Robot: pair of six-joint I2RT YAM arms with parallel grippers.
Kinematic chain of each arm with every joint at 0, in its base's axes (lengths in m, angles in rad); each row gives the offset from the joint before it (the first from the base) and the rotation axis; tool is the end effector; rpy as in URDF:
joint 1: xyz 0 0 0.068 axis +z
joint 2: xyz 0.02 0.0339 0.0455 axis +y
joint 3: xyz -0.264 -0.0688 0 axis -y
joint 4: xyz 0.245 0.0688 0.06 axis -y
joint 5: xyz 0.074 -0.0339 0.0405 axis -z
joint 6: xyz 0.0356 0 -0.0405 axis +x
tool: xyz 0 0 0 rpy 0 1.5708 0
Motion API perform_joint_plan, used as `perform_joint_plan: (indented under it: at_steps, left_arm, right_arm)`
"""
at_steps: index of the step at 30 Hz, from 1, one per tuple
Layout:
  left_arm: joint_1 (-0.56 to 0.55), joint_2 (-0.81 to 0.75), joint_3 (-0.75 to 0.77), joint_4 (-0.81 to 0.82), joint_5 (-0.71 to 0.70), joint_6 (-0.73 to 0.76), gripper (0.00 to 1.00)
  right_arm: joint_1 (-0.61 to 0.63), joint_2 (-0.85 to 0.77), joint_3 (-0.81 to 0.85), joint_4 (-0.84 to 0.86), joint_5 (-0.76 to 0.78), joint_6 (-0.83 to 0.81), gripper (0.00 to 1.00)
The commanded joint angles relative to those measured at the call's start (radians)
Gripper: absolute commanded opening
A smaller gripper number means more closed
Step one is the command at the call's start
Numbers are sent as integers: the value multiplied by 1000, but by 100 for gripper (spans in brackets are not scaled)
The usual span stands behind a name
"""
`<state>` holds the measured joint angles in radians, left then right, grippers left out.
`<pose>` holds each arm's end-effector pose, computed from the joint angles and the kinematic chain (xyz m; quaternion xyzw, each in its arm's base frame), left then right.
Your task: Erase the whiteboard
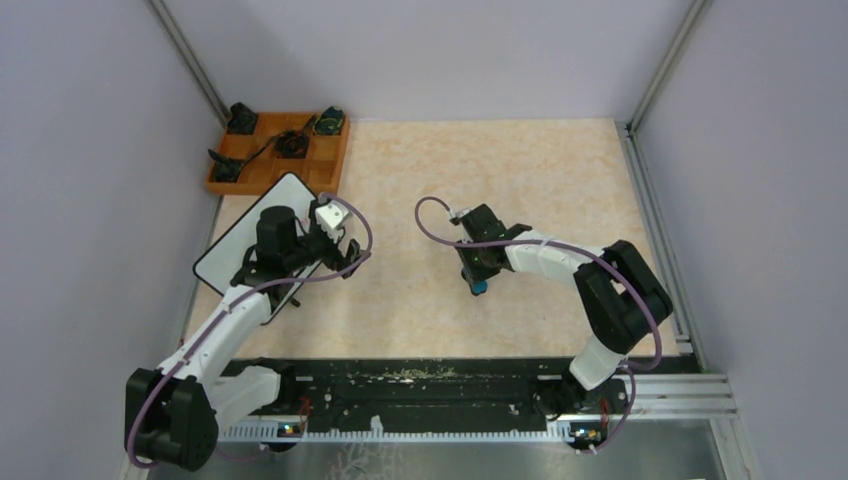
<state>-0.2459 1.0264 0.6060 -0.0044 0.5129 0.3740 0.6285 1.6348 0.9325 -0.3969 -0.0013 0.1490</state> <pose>0.2160 -0.0722 0.2508 0.3789 0.7321 -0.1791 0.5370 0.2527 0.1837 0.1669 -0.2310 0.9445 0.0891 0.2159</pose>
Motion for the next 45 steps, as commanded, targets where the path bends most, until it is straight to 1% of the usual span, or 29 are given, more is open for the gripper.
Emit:
perform_joint_plan:
  at_steps: [1, 4, 8, 10, 15, 18, 20, 23, 27, 32, 35, 38, 45]
  left_arm:
    - [8, -14, 26, -15, 0, -4, 100]
    - [12, -13, 41, -21, -11, -13, 100]
    - [25, -2, 74, -40, -16, -28, 97]
    - [34, 7, 103, -54, -21, -37, 94]
    - [90, 43, 216, -96, 1, -73, 86]
    - [173, 89, 305, -136, 69, -97, 82]
    - [248, 129, 368, -176, 134, -101, 81]
    - [318, 165, 437, -211, 168, -106, 82]
    - [404, 163, 479, -235, 188, -110, 82]
    - [511, 161, 542, -316, 240, -114, 82]
    - [599, 158, 565, -365, 303, -106, 82]
    - [708, 158, 578, -425, 375, -80, 81]
    - [871, 127, 585, -554, 455, 18, 81]
  right_arm:
    - [5, 8, 47, 25, -5, 3, 17]
    - [5, 0, 43, 22, -3, 10, 0]
    - [5, -34, 23, 41, -17, 29, 0]
    - [5, -57, 6, 60, -23, 42, 0]
    - [5, -107, -37, 102, -26, 68, 0]
    - [7, -120, -50, 114, -39, 69, 0]
    - [9, -119, -54, 118, -47, 66, 0]
    - [12, -115, -57, 122, -54, 64, 0]
    - [16, -119, -57, 133, -60, 63, 0]
    - [16, -120, -47, 143, -71, 55, 0]
    - [17, -113, -39, 148, -84, 45, 0]
    - [17, -113, -37, 156, -96, 42, 0]
    - [18, -133, -37, 179, -145, 39, 0]
